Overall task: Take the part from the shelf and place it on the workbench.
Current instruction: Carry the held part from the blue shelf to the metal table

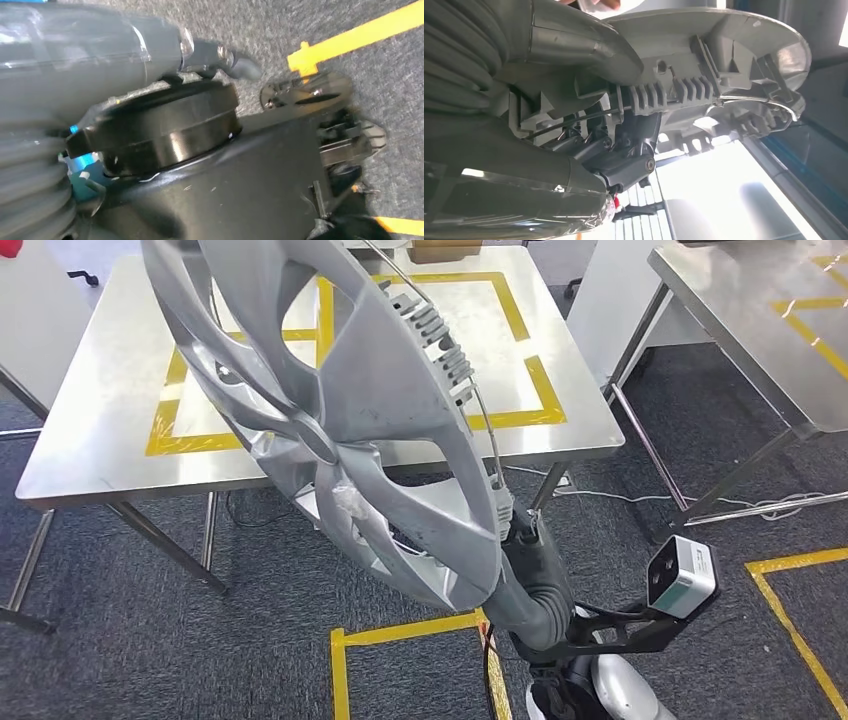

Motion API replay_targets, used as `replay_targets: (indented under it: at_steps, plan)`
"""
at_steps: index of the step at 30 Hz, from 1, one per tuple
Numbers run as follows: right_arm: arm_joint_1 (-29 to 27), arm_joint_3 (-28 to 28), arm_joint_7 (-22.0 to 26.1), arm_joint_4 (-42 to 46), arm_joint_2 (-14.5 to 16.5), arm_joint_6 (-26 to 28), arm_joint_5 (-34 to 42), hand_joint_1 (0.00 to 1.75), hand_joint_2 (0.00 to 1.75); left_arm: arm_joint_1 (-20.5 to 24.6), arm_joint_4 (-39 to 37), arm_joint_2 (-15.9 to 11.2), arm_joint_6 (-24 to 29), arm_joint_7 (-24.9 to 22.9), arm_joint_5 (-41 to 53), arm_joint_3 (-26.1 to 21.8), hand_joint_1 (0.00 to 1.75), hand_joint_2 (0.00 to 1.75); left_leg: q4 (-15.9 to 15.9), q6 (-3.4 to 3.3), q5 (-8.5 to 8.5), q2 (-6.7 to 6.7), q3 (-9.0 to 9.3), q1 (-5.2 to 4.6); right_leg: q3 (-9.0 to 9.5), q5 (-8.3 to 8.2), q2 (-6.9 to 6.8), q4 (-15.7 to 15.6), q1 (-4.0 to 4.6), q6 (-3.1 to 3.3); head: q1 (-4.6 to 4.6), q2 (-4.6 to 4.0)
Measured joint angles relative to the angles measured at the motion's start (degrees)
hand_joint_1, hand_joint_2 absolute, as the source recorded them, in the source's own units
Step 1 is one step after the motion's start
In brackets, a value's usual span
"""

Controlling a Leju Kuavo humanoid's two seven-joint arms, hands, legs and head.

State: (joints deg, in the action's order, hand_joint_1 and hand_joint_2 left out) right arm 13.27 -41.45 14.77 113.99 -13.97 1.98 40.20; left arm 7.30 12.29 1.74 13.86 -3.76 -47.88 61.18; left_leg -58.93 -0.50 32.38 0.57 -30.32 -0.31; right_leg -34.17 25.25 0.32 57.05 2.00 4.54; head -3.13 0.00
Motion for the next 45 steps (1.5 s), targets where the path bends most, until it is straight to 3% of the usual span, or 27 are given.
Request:
replay_targets:
  at_steps: [2, 4, 6, 8, 10, 12, 14, 16, 18, 20, 21, 22, 24, 26, 27, 29, 32, 35, 36, 37, 39, 41, 45]
  plan:
    - [0.1, -0.1, 0.0, 0.0, 0.1, 0.0, 0.0, 1.75, 1.75, 0.1, 0.0, -0.2, 0.0, 0.0, 0.0, 0.0, 0.0, 1.75, -3.7, 0.69, 1.56, -0.77, -2.0, 0.14, 2.28, 0.45, -0.15, -2.9, -0.94, -0.61, 0.18, 0.0]
    - [0.0, -0.1, 0.0, 0.0, 0.2, 0.0, 0.0, 1.75, 1.75, 0.0, 0.0, -0.4, 0.1, 0.0, 0.0, 0.0, 0.0, 1.75, -10.1, 1.76, 3.48, -1.13, -6.2, 0.76, 3.09, 1.0, -0.38, -3.0, -1.51, -1.26, 0.87, 0.0]
    - [-0.1, -0.1, 0.0, -0.1, 0.3, 0.0, 0.0, 1.75, 1.75, 0.0, -0.1, -0.7, 0.1, 0.1, 0.0, 0.0, 0.0, 1.75, -13.3, 2.86, 2.86, -0.95, -9.17, 1.41, 3.7, 2.04, -0.52, -2.4, -2.06, -2.2, 1.26, 0.0]
    - [-0.2, -0.1, 0.0, -0.2, 0.3, 0.0, 0.0, 1.75, 1.75, 0.0, -0.1, -0.9, 0.1, 0.1, 0.0, 0.0, 0.0, 1.75, -9.1, 4.04, -1.57, -0.42, -8.26, 2.13, 4.31, 3.51, -0.54, -1.1, -2.88, -3.35, 1.66, 0.0]
    - [-0.1, -0.1, 0.0, -0.2, 0.3, 0.0, 0.0, 1.75, 1.75, -0.1, -0.1, -0.9, 0.0, 0.0, 0.0, 0.0, 0.0, 1.75, -4.3, 5.12, -4.18, 0.23, -6.24, 2.35, 4.52, 5.1, -0.44, 0.4, -3.37, -4.67, 2.55, 0.0]
    - [-0.1, -0.1, 0.0, -0.1, 0.3, 0.0, 0.0, 1.75, 1.75, -0.2, -0.1, -0.9, 0.0, 0.0, 0.0, 0.0, 0.0, 1.75, -3.6, 4.17, -3.39, 0.54, -5.88, 2.25, 4.19, 6.01, -0.3, 1.5, -3.18, -5.53, 3.01, 0.0]
    - [-0.2, -0.1, 0.0, -0.1, 0.3, 0.0, 0.0, 1.75, 1.75, -0.2, -0.1, -0.9, 0.0, 0.0, 0.0, 0.0, 0.0, 1.75, -3.7, 2.34, -2.87, 0.43, -5.96, 2.25, 4.14, 6.39, -0.31, 1.8, -3.1, -5.91, 2.38, 0.0]
    - [-0.2, -0.1, 0.0, -0.1, 0.3, 0.0, 0.0, 1.75, 1.75, -0.1, -0.1, -1.0, 0.0, -0.1, 0.0, 0.0, 0.0, 1.75, -3.6, 1.46, -2.55, 0.31, -5.54, 2.19, 3.99, 7.22, -0.36, 2.7, -3.24, -6.23, 1.68, 0.0]
    - [-0.1, -0.1, 0.0, -0.1, 0.3, 0.0, 0.0, 1.75, 1.75, -0.1, -0.1, -1.0, 0.0, -0.1, 0.0, 0.0, 0.0, 1.75, -3.5, 0.79, -2.18, 0.28, -4.89, 2.1, 1.54, 9.42, -0.36, 7.8, -3.22, -6.39, 1.01, 0.0]
    - [-0.1, -0.1, 0.0, -0.1, 0.3, 0.0, 0.0, 1.75, 1.75, -0.1, -0.1, -1.0, 0.0, -0.1, 0.0, 0.0, 0.0, 1.75, -3.5, 0.34, -1.77, 0.28, -4.4, 1.75, -3.04, 11.62, -0.36, 15.3, -3.09, -6.21, 0.24, 0.0]
    - [-0.1, -0.1, 0.0, -0.1, 0.3, 0.0, 0.0, 1.75, 1.75, -0.1, -0.1, -1.0, 0.0, -0.1, 0.0, 0.0, 0.0, 1.75, -3.5, 0.16, -1.52, 0.24, -4.11, 1.51, -4.92, 11.57, -0.35, 17.7, -3.0, -5.93, -0.1, 0.0]
    - [-0.2, -0.1, 0.0, -0.2, 0.3, 0.0, 0.0, 1.75, 1.75, -0.1, -0.1, -1.0, 0.0, -0.1, 0.0, 0.0, 0.0, 1.75, -3.5, 0.01, -1.24, 0.13, -3.73, 1.24, -5.91, 10.37, -0.34, 18.1, -2.82, -5.47, -0.34, 0.0]
    - [-0.2, -0.1, 0.0, -0.1, 0.2, 0.0, 0.0, 1.75, 1.75, -0.1, -0.1, -1.0, 0.0, -0.1, 0.1, 0.0, 0.0, 1.75, -3.3, -0.18, -0.61, -0.17, -2.71, 0.72, -5.08, 5.29, -0.22, 13.1, -2.1, -3.93, -0.78, 0.0]
    - [-0.2, -0.1, 0.0, -0.1, 0.2, 0.0, 0.0, 1.75, 1.75, 0.0, -0.1, -1.0, 0.0, -0.3, 0.2, 0.0, 0.0, 1.75, -3.0, -0.1, -0.19, -0.46, -1.94, 0.38, -2.94, 2.02, -0.15, 7.2, -1.36, -2.19, -0.66, 0.0]
    - [-0.3, -0.1, 0.0, -0.1, 0.3, 0.0, 0.0, 1.75, 1.75, 0.0, -0.1, -0.9, 0.0, -0.4, 0.3, 0.0, 0.0, 1.75, -2.7, 0.06, -0.14, -0.59, -1.78, 0.42, -2.2, 1.75, -0.16, 5.5, -1.07, -1.51, -0.59, 0.0]
    - [-0.5, 0.0, 0.0, 0.0, 0.3, 0.0, 0.0, 1.75, 1.75, 0.0, -0.1, -1.0, 0.0, -0.9, 0.6, 0.0, 0.0, 1.75, -2.0, 0.61, -0.3, -0.7, -1.62, 0.64, -1.27, 2.25, -0.19, 3.7, -0.82, -0.88, -0.83, 0.0]
    - [-1.2, 0.0, 0.0, 0.1, 0.3, 0.0, 0.0, 1.75, 1.75, 0.0, -0.1, -1.6, 0.1, -1.3, 0.8, 0.0, 0.0, 1.75, -3.1, 1.37, 0.62, -0.7, -2.09, 0.72, 0.94, 1.8, -0.47, 0.2, -1.33, -1.57, -0.89, 0.0]
    - [-1.4, 0.1, 0.1, 0.2, 0.3, 0.0, 0.0, 1.75, 1.75, 0.0, -0.1, -2.5, 0.3, -1.0, 0.4, 0.0, 0.0, 1.75, -12.0, 2.19, 3.98, -0.76, -7.38, 0.9, 2.25, 2.02, -0.59, -0.9, -1.64, -2.12, 0.16, 0.0]
    - [-1.5, 0.2, 0.1, 0.2, 0.3, 0.0, 0.1, 1.75, 1.75, 0.0, -0.1, -2.7, 0.5, -0.7, 0.0, 0.0, 0.0, 1.75, -14.2, 2.49, 4.12, -0.74, -9.06, 0.96, 2.52, 2.34, -0.59, -0.8, -1.72, -2.3, 0.5, 0.0]
    - [-1.6, 0.2, 0.2, 0.2, 0.3, 0.0, 0.1, 1.75, 1.75, 0.0, -0.1, -2.9, 0.7, -0.3, -0.3, 0.0, 0.0, 1.75, -14.7, 2.77, 3.16, -0.7, -9.87, 1.06, 2.83, 2.74, -0.57, -0.6, -1.82, -2.53, 0.8, 0.0]
    - [-1.6, 0.3, 0.3, 0.3, 0.3, -0.1, 0.2, 1.75, 1.75, 0.0, -0.1, -3.2, 1.2, 0.4, -0.9, 0.0, 0.0, 1.75, -9.9, 3.25, -1.41, -0.49, -8.5, 1.43, 3.56, 3.78, -0.43, 0.0, -2.12, -3.16, 1.31, 0.0]
    - [-1.7, 0.3, 0.7, 0.4, 0.3, -0.2, 0.5, 1.75, 1.75, -0.1, 0.0, -3.3, 1.4, 1.1, -1.3, 0.0, 0.0, 1.75, -4.5, 3.28, -3.97, -0.16, -6.19, 1.58, 3.82, 4.97, -0.21, 1.0, -2.17, -4.03, 2.15, 0.0]
    - [-2.0, 0.7, 1.2, 1.0, 0.1, -0.3, 0.8, 1.75, 1.75, -0.3, -0.1, -3.6, 1.9, 1.8, -1.6, 0.0, 0.0, 1.75, -2.7, 1.23, -3.2, -0.18, -5.29, 1.41, 3.77, 5.95, -0.2, 1.7, -2.03, -4.96, 2.22, 0.0]
